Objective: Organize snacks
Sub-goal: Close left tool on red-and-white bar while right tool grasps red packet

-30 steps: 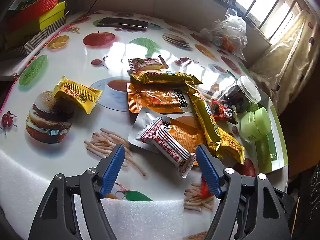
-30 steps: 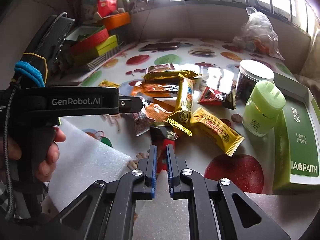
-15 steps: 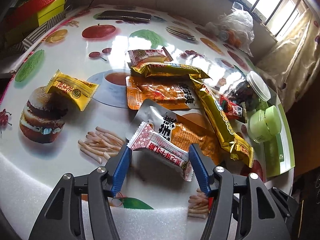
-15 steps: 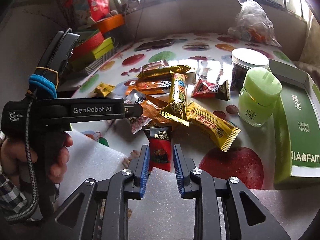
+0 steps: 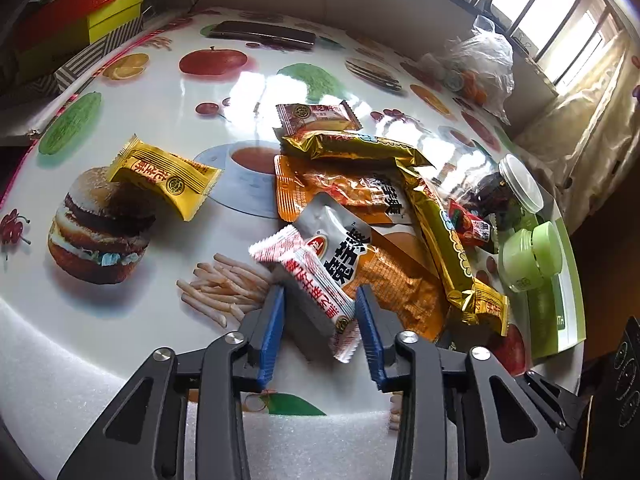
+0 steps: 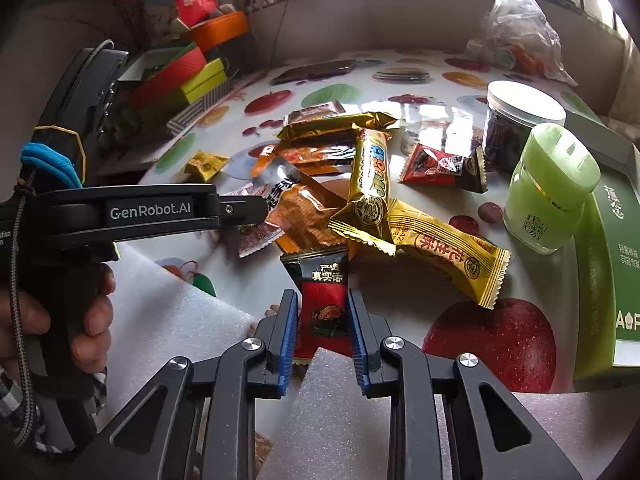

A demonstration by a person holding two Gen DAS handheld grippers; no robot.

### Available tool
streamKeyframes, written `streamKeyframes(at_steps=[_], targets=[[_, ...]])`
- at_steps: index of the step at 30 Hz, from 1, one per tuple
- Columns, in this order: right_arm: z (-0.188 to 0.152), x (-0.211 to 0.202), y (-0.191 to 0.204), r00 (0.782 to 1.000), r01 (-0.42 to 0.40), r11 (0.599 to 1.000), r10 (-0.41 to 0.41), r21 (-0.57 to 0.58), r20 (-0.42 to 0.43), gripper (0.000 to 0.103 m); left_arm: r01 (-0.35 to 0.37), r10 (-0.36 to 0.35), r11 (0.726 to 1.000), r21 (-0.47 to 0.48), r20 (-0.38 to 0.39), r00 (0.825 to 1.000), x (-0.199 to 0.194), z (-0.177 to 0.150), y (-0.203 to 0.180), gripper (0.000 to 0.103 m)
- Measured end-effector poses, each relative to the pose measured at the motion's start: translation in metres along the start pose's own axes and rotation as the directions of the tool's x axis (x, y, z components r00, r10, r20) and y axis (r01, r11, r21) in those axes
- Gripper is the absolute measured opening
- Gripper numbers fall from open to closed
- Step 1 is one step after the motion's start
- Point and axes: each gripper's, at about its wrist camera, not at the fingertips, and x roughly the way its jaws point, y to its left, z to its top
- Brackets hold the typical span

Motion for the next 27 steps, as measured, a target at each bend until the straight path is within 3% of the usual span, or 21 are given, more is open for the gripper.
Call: streamKeyframes(at_steps=[13,16,19,24,27], targets=[[0.002,-0.013,0.010,0.999,-0.002,1.000,0.003,-0.025,0.051,0.020,-0.017,0.016,1.000,0.021,0.024,1.000,-0.014,-0.006,0.006,0.025],[0.003,-0.016,0.012,0.998,0.001,1.000,0.001,-0.026,0.061,0.020,-0.021,0.020,0.999,0.029,0.029,0.999,-0.018,-0.008,0.006,0.014],[0.004,-0.020,0.014,0.997,0.003,1.000,-0.001,-0.031,0.075,0.020,-0.048,0.047,0.998,0.034,0.020,0.999,-0.015,-0.009,0.005,0.014],[0.005,-0.028,0.016,0.995,0.012,0.999,-0.009,-0.034,0.096,0.020,-0.029,0.029,0.999,0.021,0.015,0.999,-0.012,-0.007,0.003,0.015],[0.006,-0.033,0.015,0.994,0.018,0.999,-0.014,-0.033,0.111,0.020,-0.007,0.007,1.000,0.000,0.008,1.000,-0.011,-0.005,0.003,0.030]])
